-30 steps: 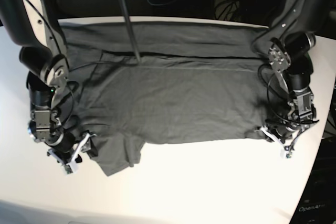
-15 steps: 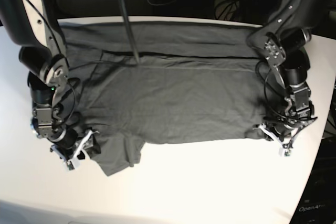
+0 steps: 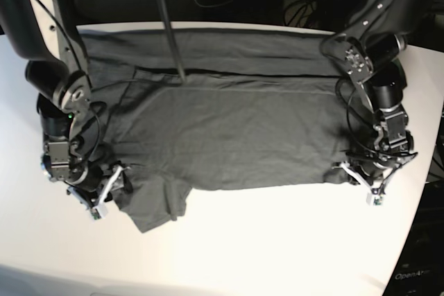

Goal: Fold the T-shirt properly
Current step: 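Adjust the right gripper's grasp on the hem corner, then lift the hem with both grippers and fold it toward the collar edge, then lay the folded hem down and hold it with both grippers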

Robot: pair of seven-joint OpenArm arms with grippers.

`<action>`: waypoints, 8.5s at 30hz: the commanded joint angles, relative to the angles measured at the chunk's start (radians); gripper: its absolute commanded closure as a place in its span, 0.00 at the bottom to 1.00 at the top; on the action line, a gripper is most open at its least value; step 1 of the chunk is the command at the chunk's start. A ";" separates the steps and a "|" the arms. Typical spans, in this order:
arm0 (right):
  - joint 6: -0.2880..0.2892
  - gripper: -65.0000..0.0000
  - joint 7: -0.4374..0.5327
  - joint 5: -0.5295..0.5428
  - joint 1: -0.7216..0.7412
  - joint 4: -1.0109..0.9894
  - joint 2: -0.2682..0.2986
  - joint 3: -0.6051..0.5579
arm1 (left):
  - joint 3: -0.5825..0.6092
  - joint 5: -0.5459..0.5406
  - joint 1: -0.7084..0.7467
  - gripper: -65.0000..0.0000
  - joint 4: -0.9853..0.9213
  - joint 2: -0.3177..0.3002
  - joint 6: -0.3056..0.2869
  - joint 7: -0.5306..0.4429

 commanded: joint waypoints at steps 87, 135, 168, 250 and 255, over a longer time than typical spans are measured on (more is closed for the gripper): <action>0.003 0.99 0.048 0.015 -0.456 0.854 -0.100 -0.148 | 0.001 0.025 0.155 0.96 0.564 0.113 -0.117 0.239; 0.003 0.99 0.048 0.015 -1.076 1.576 -0.209 -0.056 | -0.115 0.025 0.445 0.96 1.119 0.153 -0.149 0.426; 0.003 0.68 -0.233 0.137 -0.846 1.598 -0.373 -0.043 | -0.115 0.027 0.443 0.96 1.119 0.154 -0.149 0.426; 0.003 0.68 -0.664 0.578 -0.874 1.511 -0.343 -0.204 | -0.114 0.034 0.442 0.96 1.127 0.154 -0.149 0.425; 0.003 0.68 -0.667 0.575 -0.874 1.511 -0.303 -0.208 | -0.114 0.034 0.442 0.96 1.126 0.157 -0.149 0.425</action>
